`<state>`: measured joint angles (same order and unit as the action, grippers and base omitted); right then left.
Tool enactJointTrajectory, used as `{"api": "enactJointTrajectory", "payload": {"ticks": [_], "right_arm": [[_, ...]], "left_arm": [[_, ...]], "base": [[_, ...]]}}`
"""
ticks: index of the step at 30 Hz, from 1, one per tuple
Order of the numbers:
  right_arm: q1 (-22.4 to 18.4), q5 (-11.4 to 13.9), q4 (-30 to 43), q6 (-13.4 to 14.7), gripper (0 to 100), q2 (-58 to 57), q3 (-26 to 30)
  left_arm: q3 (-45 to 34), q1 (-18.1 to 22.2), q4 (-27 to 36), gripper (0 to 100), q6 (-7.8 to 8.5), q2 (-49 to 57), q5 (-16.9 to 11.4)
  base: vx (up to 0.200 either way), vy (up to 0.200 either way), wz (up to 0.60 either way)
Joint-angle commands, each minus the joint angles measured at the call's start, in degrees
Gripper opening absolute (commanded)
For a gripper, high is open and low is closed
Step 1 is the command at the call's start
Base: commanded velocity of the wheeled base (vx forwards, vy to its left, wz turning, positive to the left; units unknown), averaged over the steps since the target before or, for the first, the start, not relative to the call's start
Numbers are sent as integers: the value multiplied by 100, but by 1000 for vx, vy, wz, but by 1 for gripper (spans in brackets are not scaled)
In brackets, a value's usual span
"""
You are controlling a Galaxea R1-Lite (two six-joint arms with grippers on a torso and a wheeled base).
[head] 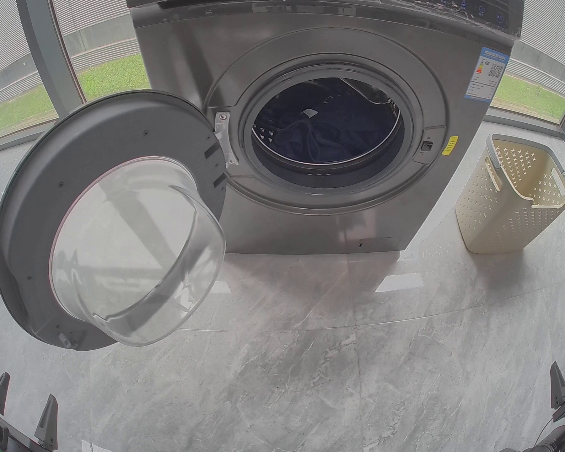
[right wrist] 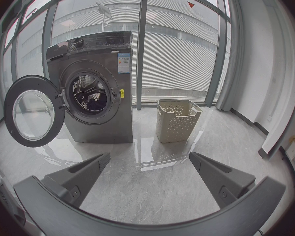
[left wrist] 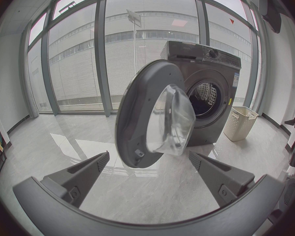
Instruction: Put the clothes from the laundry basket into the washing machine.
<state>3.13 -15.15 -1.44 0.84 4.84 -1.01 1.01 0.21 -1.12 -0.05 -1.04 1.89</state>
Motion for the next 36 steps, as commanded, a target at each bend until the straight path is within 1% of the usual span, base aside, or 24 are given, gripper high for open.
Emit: {"api": "enactJointTrajectory", "payload": {"ticks": [1,2,3,4,5,7,10,12,14,18,27,33,36], "right_arm": [[-445,777,65,-357,100,-255,5],[-392,962,47,-427,100,-361,13],[-331,1603,91,-427,100,-484,-13],[-340,1709,109,-348,100,-466,22],[-340,1665,135,-154,100,-422,101],[-331,1638,144,-84,100,-440,101],[-340,1630,144,-154,100,-431,101],[-331,1638,135,-154,100,-440,101],[-322,1673,135,-154,100,-449,101],[-357,1647,126,-190,100,-440,101],[-331,1665,135,-163,100,-440,101],[-331,1656,135,-163,100,-440,101],[-331,1656,135,-163,100,-440,101]], "left_arm": [[-92,-21,200,100,-4,95,-101],[-101,-21,165,100,-4,95,-101],[-101,-21,139,100,-4,95,-119],[-101,-21,139,100,-13,95,-127],[-101,-21,139,100,-13,104,-127],[-101,-21,139,100,-30,104,-119],[-101,-21,139,100,-21,104,-119],[-101,-21,139,100,-21,95,-119],[-101,-21,139,100,-30,95,-110],[-101,-21,139,100,-39,95,-119],[-101,-30,130,100,-83,95,-92],[-101,-30,130,100,-83,95,-83],[-101,-21,130,100,-83,95,-92]], "base": [[0,0,0],[0,0,0],[0,0,0],[0,0,0],[0,0,0],[0,0,0],[0,0,0],[0,0,0],[0,200,0],[0,200,0],[0,200,0],[0,0,0],[-200,0,0]]}}
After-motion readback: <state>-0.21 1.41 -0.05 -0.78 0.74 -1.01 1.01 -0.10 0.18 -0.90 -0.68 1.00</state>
